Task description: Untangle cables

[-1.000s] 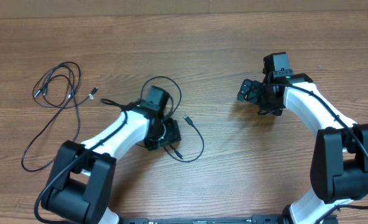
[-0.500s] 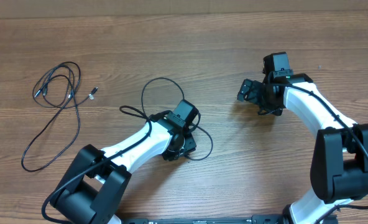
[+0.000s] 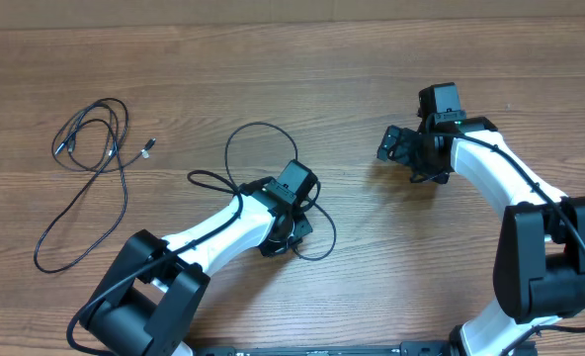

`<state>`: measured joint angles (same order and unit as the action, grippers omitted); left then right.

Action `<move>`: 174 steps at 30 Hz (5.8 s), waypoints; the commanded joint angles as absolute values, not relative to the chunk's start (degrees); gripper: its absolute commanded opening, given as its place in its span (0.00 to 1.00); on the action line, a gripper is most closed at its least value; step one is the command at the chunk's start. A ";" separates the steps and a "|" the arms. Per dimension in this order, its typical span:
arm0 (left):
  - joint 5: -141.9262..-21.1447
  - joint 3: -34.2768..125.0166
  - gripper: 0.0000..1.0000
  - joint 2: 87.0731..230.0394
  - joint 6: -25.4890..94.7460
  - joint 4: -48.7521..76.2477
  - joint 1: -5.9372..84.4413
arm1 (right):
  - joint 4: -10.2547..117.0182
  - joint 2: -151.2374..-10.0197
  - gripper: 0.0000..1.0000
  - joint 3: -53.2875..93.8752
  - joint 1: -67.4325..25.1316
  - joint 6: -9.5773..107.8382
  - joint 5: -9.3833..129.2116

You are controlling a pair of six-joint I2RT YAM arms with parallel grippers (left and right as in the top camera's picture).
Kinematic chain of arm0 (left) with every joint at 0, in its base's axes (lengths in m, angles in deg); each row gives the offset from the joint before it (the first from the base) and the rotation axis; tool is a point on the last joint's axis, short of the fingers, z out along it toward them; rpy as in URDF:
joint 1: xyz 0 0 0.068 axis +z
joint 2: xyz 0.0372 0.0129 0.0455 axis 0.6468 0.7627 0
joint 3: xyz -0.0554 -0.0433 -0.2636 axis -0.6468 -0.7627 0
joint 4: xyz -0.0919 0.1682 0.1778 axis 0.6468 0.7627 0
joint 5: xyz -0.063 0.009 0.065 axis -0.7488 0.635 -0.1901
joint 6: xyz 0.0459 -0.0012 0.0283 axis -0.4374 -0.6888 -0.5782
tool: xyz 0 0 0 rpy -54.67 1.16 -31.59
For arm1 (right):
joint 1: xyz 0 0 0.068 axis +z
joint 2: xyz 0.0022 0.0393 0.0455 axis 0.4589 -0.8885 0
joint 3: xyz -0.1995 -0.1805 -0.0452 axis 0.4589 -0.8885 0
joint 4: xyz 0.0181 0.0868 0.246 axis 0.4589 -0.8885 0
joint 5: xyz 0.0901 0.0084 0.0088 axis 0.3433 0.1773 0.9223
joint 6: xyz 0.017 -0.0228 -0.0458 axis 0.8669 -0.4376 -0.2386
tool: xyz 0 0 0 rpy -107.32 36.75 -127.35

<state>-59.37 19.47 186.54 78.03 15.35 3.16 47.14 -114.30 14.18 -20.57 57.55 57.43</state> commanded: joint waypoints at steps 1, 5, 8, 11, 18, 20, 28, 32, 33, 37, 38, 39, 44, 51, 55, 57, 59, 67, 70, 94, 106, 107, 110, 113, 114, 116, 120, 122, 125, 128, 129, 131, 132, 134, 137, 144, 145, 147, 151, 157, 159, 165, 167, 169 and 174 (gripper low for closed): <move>-56.03 19.19 0.05 188.10 69.37 14.87 4.31 | 47.36 -114.45 1.00 14.62 -20.59 57.76 57.32; -56.38 23.21 0.04 187.46 57.90 18.85 7.37 | 47.36 -114.45 1.00 14.62 -20.59 57.76 57.35; -55.79 27.97 0.04 187.20 46.94 22.44 10.56 | 47.36 -114.45 1.00 14.62 -20.59 57.76 57.32; -51.85 34.77 0.04 187.20 36.93 27.48 14.56 | 47.36 -114.45 1.00 14.62 -20.59 57.76 57.35; -24.73 51.31 0.04 187.20 29.79 39.81 22.70 | 47.36 -114.45 1.00 14.62 -20.59 57.76 57.35; -16.25 55.62 0.04 187.20 29.74 42.39 24.33 | 47.36 -114.45 1.00 14.62 -20.59 57.76 57.35; 12.08 62.35 0.16 187.20 29.66 42.35 30.48 | 47.36 -114.45 1.00 14.62 -20.59 57.76 57.35; 6.11 62.31 0.11 187.24 29.70 42.35 34.50 | 47.36 -114.45 1.00 14.62 -20.59 57.76 57.35; 3.05 62.29 0.10 187.24 29.70 42.46 35.48 | 47.36 -114.45 1.00 14.62 -20.59 57.76 57.32; -9.04 62.22 0.07 187.24 29.77 44.07 39.39 | 47.36 -114.45 1.00 14.62 -20.59 57.76 57.35; -11.11 62.11 0.07 187.27 29.92 44.36 40.20 | 47.36 -114.45 1.00 14.62 -20.59 57.76 57.35; -13.01 61.92 0.07 187.29 29.92 44.53 40.97 | 47.34 -114.45 1.00 14.62 -20.59 57.76 57.35; -18.02 60.45 0.06 187.29 29.92 45.12 44.99 | 47.36 -114.45 1.00 14.62 -20.59 57.76 57.35; -19.27 60.41 0.08 187.29 30.31 44.56 48.62 | 47.36 -114.45 1.00 14.62 -20.59 57.76 57.35; -22.41 60.41 0.08 187.31 30.33 44.42 49.80 | 47.36 -114.45 1.00 14.62 -20.59 57.76 57.32; -22.89 60.41 0.09 187.31 30.38 44.45 50.15 | 47.36 -114.45 1.00 14.62 -20.59 57.76 57.32; -23.07 60.41 0.13 187.31 30.40 44.49 50.32 | 47.34 -114.45 1.00 14.62 -20.59 57.76 57.35; -25.38 60.41 0.41 187.31 30.38 44.49 50.41 | 47.36 -114.45 1.00 14.62 -20.59 57.76 57.32; -25.54 60.41 0.59 187.31 30.40 44.49 50.41 | 47.36 -114.45 1.00 14.62 -20.59 57.76 57.32; -66.87 60.36 0.93 189.17 22.55 49.21 49.67 | 47.36 -114.45 1.00 14.62 -20.59 57.76 57.35; -67.55 60.36 0.90 197.23 22.73 53.74 43.79 | 47.36 -114.45 1.00 14.62 -20.59 57.76 57.35; -67.57 60.36 0.90 197.87 22.81 54.22 43.00 | 47.36 -114.45 1.00 14.62 -20.59 57.76 57.32; -67.55 60.36 0.89 199.29 22.79 55.48 40.47 | 47.36 -114.45 1.00 14.62 -20.59 57.76 57.32; -67.55 60.30 0.88 200.29 22.86 55.81 37.30 | 47.36 -114.45 1.00 14.62 -20.59 57.76 57.32; -67.53 60.21 0.88 200.42 23.16 55.72 36.33 | 47.36 -114.45 1.00 14.62 -20.59 57.76 57.32; -67.50 59.82 0.88 200.45 24.17 55.35 33.86 | 47.36 -114.45 1.00 14.62 -20.59 57.76 57.35; -66.54 58.62 0.88 200.45 24.39 53.67 29.65 | 47.36 -114.45 1.00 14.62 -20.59 57.76 57.32; -64.86 57.50 0.89 200.45 26.05 52.36 28.01 | 47.36 -114.45 1.00 14.62 -20.59 57.76 57.35; -62.45 54.68 0.89 200.42 29.22 49.58 26.06 | 47.36 -114.45 1.00 14.62 -20.59 57.76 57.32; -62.48 50.77 0.88 200.45 30.81 45.95 24.55 | 47.36 -114.45 1.00 14.62 -20.59 57.76 57.35; -62.50 49.11 0.88 200.42 30.99 44.38 24.14 | 47.36 -114.45 1.00 14.62 -20.59 57.76 57.32; -62.52 45.98 0.88 200.42 32.06 41.63 23.46 | 47.36 -114.45 1.00 14.62 -20.59 57.76 57.32; -62.61 44.28 0.88 200.42 32.50 40.18 23.18 | 47.36 -114.45 1.00 14.62 -20.59 57.76 57.35; -62.65 41.37 0.88 200.42 32.74 37.93 22.76 | 47.36 -114.45 1.00 14.62 -20.59 57.76 57.35; -62.69 37.65 0.88 200.42 32.74 35.38 22.59 | 47.36 -114.45 1.00 14.62 -20.59 57.76 57.32; -62.32 31.25 0.89 200.42 32.69 31.11 22.59 | 47.36 -114.45 1.00 14.62 -20.59 57.76 57.35; -62.32 30.42 0.89 200.42 32.69 30.24 22.59 | 47.36 -114.45 1.00 14.62 -20.59 57.76 57.35; -62.30 28.47 0.89 200.42 32.67 28.38 22.59 | 47.36 -114.45 1.00 14.62 -20.59 57.76 57.32; -62.15 24.76 0.89 200.42 32.19 24.69 22.72 | 47.34 -114.45 1.00 14.62 -20.59 57.76 57.32; -54.39 21.92 0.91 200.42 32.89 22.96 22.74 | 47.36 -114.45 1.00 14.62 -20.59 57.76 57.32; -53.38 19.88 0.93 200.42 33.15 20.10 22.76 | 47.36 -114.45 1.00 14.62 -20.59 57.76 57.35; -51.77 16.15 1.00 200.42 33.09 14.35 22.74 | 47.34 -114.45 1.00 14.62 -20.59 57.76 57.32; -51.18 16.10 1.00 200.42 33.11 13.89 22.74 | 47.36 -114.45 1.00 14.62 -20.59 57.76 57.32; -50.48 16.10 1.00 200.45 33.13 13.47 22.74 | 47.36 -114.45 1.00 14.62 -20.59 57.76 57.35; -50.45 15.88 0.99 200.49 33.17 13.04 22.74 | 47.34 -114.45 1.00 14.62 -20.59 57.76 57.35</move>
<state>-50.21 23.45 191.55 32.96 13.71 21.95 47.14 -114.28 14.18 -20.57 57.52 57.43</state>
